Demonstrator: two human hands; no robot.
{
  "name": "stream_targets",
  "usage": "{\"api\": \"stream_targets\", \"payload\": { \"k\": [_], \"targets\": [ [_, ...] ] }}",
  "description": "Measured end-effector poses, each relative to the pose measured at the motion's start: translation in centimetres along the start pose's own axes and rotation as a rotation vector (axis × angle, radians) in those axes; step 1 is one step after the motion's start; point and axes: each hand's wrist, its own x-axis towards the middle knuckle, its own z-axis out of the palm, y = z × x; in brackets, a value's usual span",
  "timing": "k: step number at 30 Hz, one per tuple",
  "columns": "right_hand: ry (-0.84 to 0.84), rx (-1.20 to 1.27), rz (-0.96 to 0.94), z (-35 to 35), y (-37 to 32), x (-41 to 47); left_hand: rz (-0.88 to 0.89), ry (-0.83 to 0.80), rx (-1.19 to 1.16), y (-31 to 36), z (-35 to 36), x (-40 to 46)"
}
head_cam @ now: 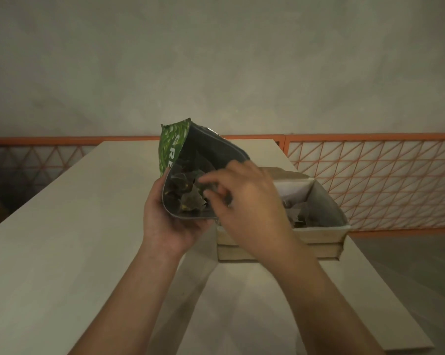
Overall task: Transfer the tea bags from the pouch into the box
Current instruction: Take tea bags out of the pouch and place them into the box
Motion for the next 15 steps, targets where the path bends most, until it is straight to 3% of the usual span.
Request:
{"api": "stream_targets", "payload": {
  "k": [3,9,12,15],
  "targets": [
    [-0.1,-0.173,-0.04,2.0,-0.8,0.0,0.014,0.04,0.038,0.2,-0.4,-0.3],
    [-0.159,-0.169,0.021,3.6,-1.0,-0.4,-0.001,0.115,0.005,0.3,-0.8,-0.6],
    [-0.113,0.0,0.051,3.0,-0.6,-0.4,0.019,0.127,0.0,0.5,-0.6,-0.5],
    [-0.038,0.368,0.203,1.3,-0.2,0.0,0.039,0.12,0.017,0.5,-0.4,-0.3]
  ]
}}
